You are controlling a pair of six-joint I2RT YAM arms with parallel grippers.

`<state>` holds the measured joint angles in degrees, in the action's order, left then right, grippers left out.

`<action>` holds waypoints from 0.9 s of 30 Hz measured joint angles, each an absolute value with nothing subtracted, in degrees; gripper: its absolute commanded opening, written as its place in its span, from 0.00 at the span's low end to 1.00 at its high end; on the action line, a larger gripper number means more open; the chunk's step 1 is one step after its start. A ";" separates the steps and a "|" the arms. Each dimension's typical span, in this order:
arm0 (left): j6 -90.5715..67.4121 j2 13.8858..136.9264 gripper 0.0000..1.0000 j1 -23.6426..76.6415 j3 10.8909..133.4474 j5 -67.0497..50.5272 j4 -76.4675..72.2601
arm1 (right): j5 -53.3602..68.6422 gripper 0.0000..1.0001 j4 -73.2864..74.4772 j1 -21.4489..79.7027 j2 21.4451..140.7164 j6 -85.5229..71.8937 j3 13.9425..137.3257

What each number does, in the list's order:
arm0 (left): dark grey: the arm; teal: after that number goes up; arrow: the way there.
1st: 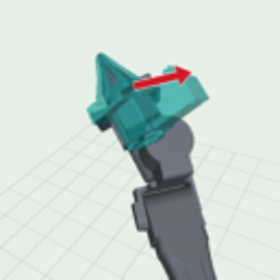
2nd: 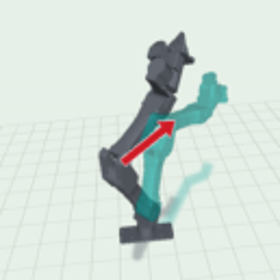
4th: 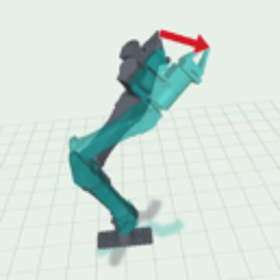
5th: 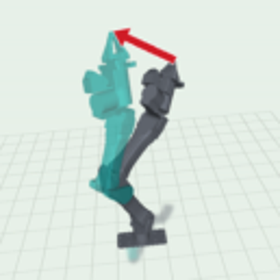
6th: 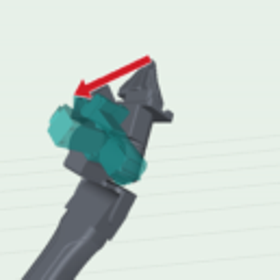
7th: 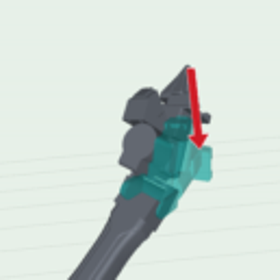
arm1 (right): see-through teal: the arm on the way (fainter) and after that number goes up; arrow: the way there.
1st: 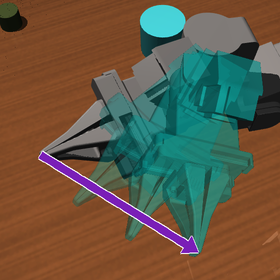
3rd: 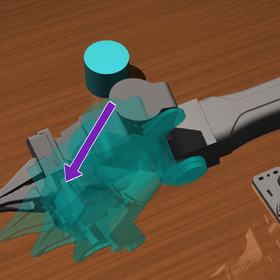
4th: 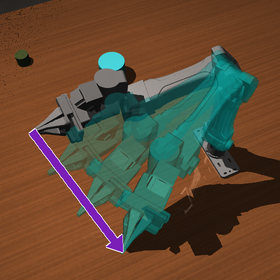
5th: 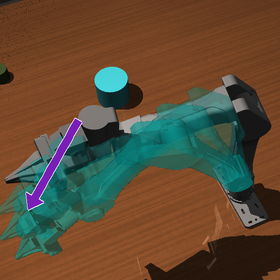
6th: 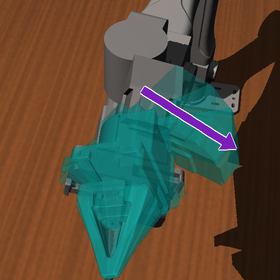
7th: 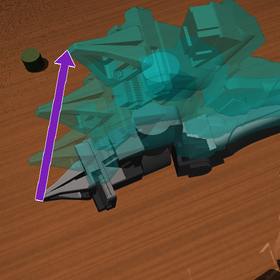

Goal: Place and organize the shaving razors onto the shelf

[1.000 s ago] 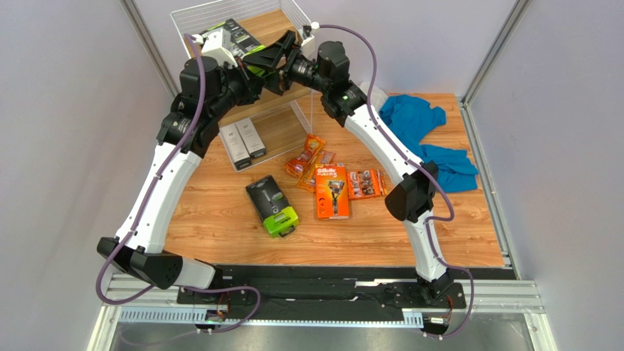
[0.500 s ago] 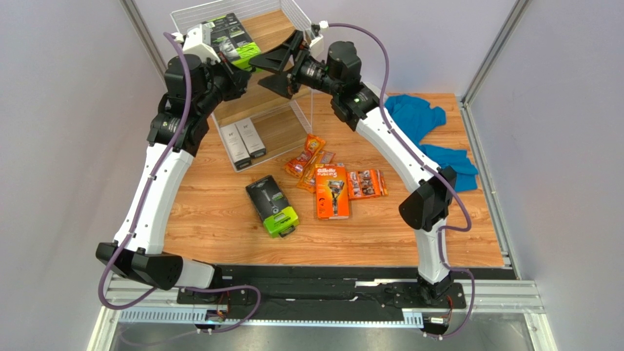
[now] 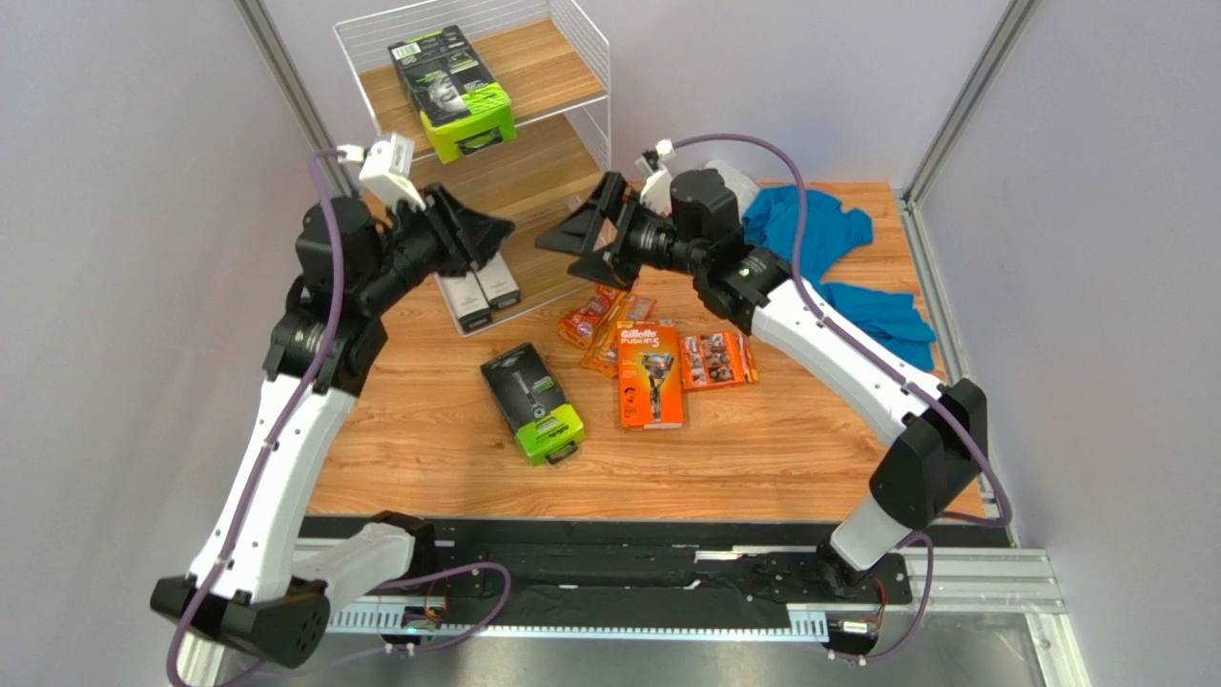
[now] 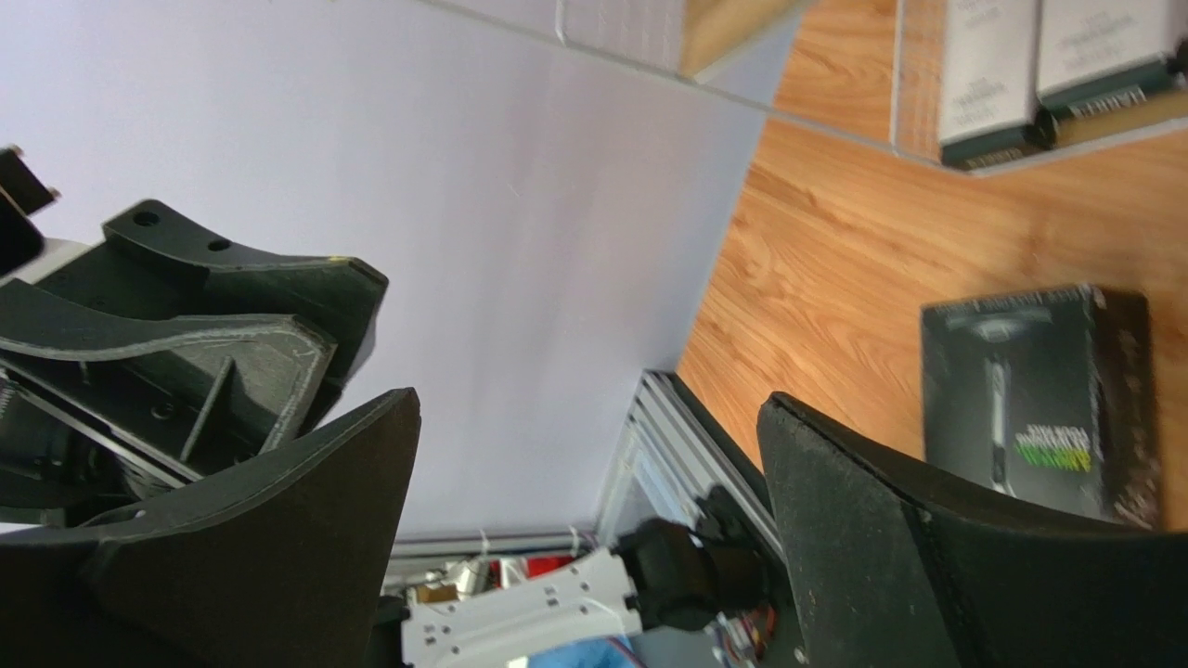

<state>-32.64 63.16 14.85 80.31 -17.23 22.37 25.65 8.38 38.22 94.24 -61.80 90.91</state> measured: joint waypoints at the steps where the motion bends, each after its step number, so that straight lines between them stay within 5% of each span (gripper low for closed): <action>1: -33.10 61.39 0.51 14.85 78.35 -17.50 22.83 | 25.15 0.95 9.13 38.81 92.92 -60.82 89.06; 4: -36.32 55.13 0.63 14.85 70.24 -17.39 24.86 | 23.70 0.95 10.33 40.99 89.60 -58.70 82.81; 17: -49.28 44.45 0.73 14.85 41.56 -15.88 33.82 | 18.87 0.88 1.96 48.07 80.64 -64.51 42.41; 27: -52.38 43.33 0.74 14.85 37.01 -16.16 33.87 | 18.11 0.69 -18.83 51.31 83.24 -68.97 36.25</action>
